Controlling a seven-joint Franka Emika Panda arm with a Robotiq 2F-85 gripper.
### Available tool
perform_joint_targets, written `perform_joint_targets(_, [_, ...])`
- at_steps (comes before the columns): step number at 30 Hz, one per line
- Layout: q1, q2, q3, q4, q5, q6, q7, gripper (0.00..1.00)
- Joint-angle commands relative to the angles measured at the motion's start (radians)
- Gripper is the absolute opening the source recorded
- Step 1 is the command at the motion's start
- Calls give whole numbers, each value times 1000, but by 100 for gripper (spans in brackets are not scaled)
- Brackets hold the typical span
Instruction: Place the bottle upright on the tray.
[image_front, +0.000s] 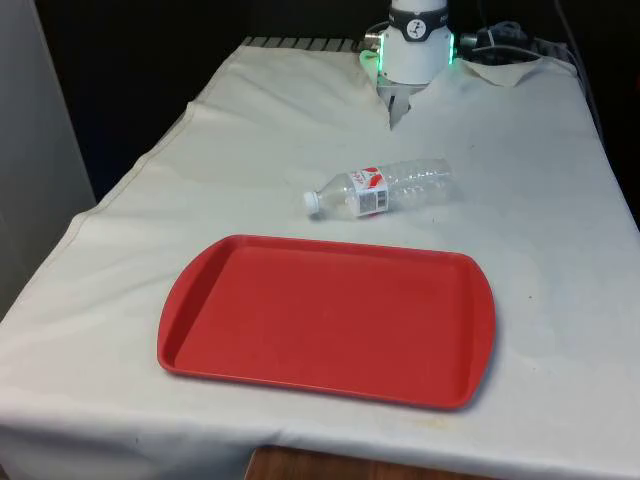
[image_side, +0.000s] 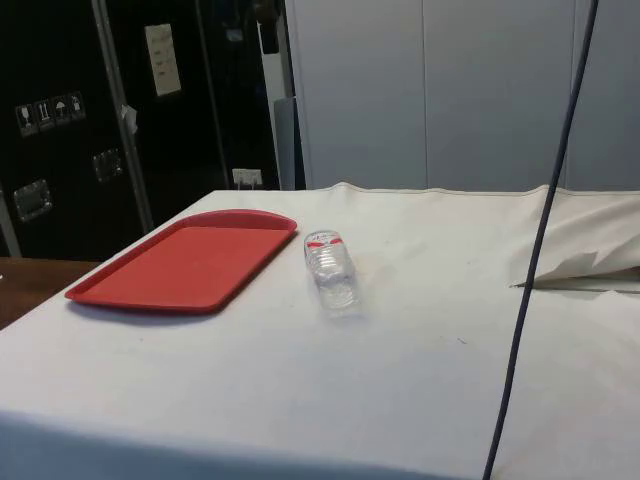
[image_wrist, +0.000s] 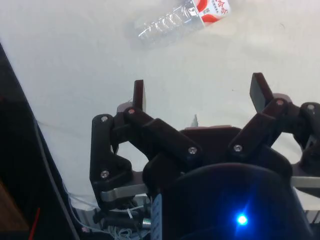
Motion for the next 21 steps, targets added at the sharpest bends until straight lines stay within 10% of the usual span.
perform_joint_targets(1, [-1,-5,0,-8,0,6,7,100])
perform_joint_targets(21, [-1,-65,0,-110,-1,31,57,100])
